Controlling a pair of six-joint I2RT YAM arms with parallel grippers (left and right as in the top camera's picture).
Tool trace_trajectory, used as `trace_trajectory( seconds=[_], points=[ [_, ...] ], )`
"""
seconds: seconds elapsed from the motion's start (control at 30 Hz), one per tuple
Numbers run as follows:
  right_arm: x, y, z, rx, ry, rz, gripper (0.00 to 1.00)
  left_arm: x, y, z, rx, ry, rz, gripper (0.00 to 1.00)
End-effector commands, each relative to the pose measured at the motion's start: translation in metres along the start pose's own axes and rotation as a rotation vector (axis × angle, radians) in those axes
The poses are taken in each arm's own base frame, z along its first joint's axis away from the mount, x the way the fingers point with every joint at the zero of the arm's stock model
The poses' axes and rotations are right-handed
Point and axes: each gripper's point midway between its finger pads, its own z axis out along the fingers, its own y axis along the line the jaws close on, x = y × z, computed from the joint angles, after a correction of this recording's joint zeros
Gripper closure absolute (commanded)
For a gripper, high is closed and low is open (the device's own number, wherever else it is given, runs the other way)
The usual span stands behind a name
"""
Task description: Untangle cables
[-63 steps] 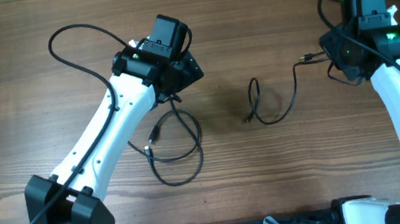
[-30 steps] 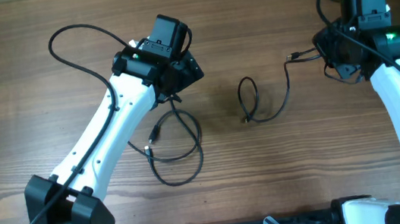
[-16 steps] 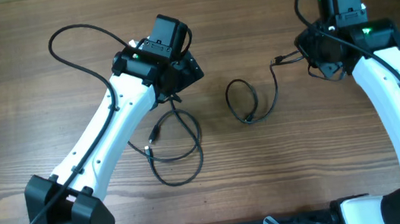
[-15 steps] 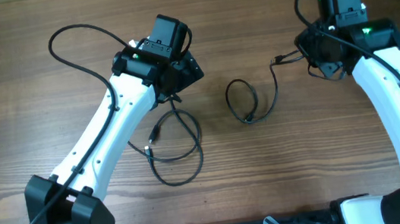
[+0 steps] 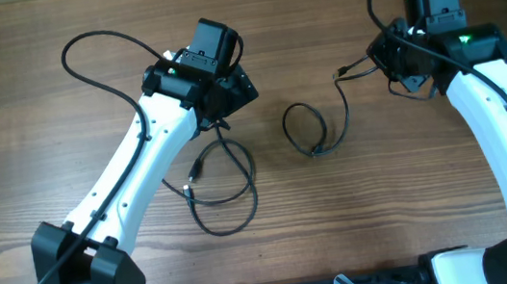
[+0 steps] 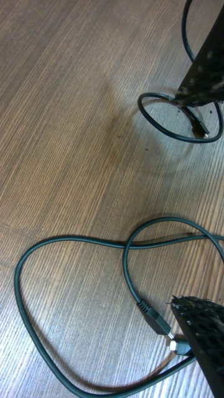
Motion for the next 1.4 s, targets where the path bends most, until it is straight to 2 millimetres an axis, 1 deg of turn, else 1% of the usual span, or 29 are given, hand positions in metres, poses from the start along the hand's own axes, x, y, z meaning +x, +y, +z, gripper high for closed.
trace_trajectory(
  seconds=[0.0, 0.13, 0.2, 0.27, 0.4, 0.43, 0.53, 0.6, 0.67, 0.8, 0.83, 0.93, 1.07, 1.1, 1.13, 1.17, 1.2, 1.23, 1.27, 1.3, 1.37],
  points=[
    [-0.001, -0.003, 0.003, 0.018, -0.010, -0.061, 0.96, 0.000, 0.003, 0.004, -0.010, 0.007, -0.004, 0.00],
    [-0.002, -0.002, 0.003, 0.012, -0.014, -0.063, 0.96, -0.001, 0.002, 0.004, -0.008, 0.005, -0.005, 0.00],
    [-0.003, -0.001, 0.003, 0.009, -0.017, -0.063, 0.96, -0.006, -0.005, 0.004, 0.023, -0.016, -0.012, 0.00],
    [-0.002, 0.000, 0.003, 0.008, -0.014, -0.048, 0.96, 0.000, -0.011, 0.004, 0.039, 0.000, 0.000, 0.00],
    [0.004, 0.008, 0.006, -0.031, 0.024, -0.010, 0.96, 0.005, -0.005, 0.004, 0.016, 0.019, 0.004, 0.00],
    [0.005, 0.007, 0.010, -0.027, 0.036, 0.024, 0.96, 0.005, -0.004, 0.004, 0.012, 0.022, 0.004, 0.00],
    [0.003, 0.011, 0.018, -0.036, 0.035, 0.029, 0.96, 0.006, -0.004, 0.004, 0.010, 0.025, 0.005, 0.00],
    [0.005, 0.018, 0.018, -0.067, 0.054, 0.027, 0.96, 0.006, -0.004, 0.004, 0.010, 0.025, 0.005, 0.00],
    [0.007, 0.023, 0.017, -0.091, 0.068, 0.026, 0.96, 0.009, 0.001, 0.004, -0.007, 0.038, 0.006, 0.00],
    [0.019, 0.031, 0.017, -0.104, 0.083, -0.006, 0.96, 0.010, 0.000, 0.004, -0.004, 0.043, 0.006, 0.00],
    [0.021, 0.034, 0.017, -0.109, 0.081, -0.017, 0.96, 0.016, -0.001, 0.004, 0.002, 0.068, 0.008, 0.00],
    [0.024, 0.037, 0.017, -0.103, 0.062, -0.036, 0.96, 0.020, -0.003, 0.003, 0.006, 0.081, 0.016, 0.00],
    [0.022, 0.040, 0.017, -0.114, 0.056, -0.036, 0.96, 0.018, -0.004, 0.003, 0.013, 0.075, 0.014, 0.00],
    [0.019, 0.045, 0.017, -0.135, 0.043, -0.038, 0.96, 0.018, -0.005, 0.003, 0.016, 0.073, 0.014, 0.00],
    [0.012, 0.055, 0.015, -0.177, 0.012, -0.075, 0.96, 0.018, -0.005, 0.003, 0.015, 0.074, 0.015, 0.00],
    [-0.001, 0.069, 0.012, -0.234, -0.052, -0.150, 0.96, 0.019, -0.004, 0.003, 0.013, 0.075, 0.015, 0.00],
    [-0.019, 0.081, 0.006, -0.284, -0.129, -0.202, 0.96, 0.019, -0.004, 0.003, 0.012, 0.076, 0.015, 0.00],
    [-0.033, 0.086, 0.002, -0.302, -0.188, -0.211, 0.96, 0.019, -0.004, 0.003, 0.012, 0.075, 0.015, 0.00],
    [-0.058, 0.085, -0.003, -0.312, -0.265, -0.199, 0.96, 0.019, -0.004, 0.003, 0.013, 0.075, 0.015, 0.00],
    [-0.080, 0.079, -0.007, -0.309, -0.325, -0.166, 0.96, 0.019, -0.004, 0.003, 0.013, 0.075, 0.015, 0.00],
    [-0.127, 0.057, -0.018, -0.283, -0.439, -0.106, 0.96, 0.019, -0.003, 0.003, 0.009, 0.078, 0.015, 0.00]
  ],
)
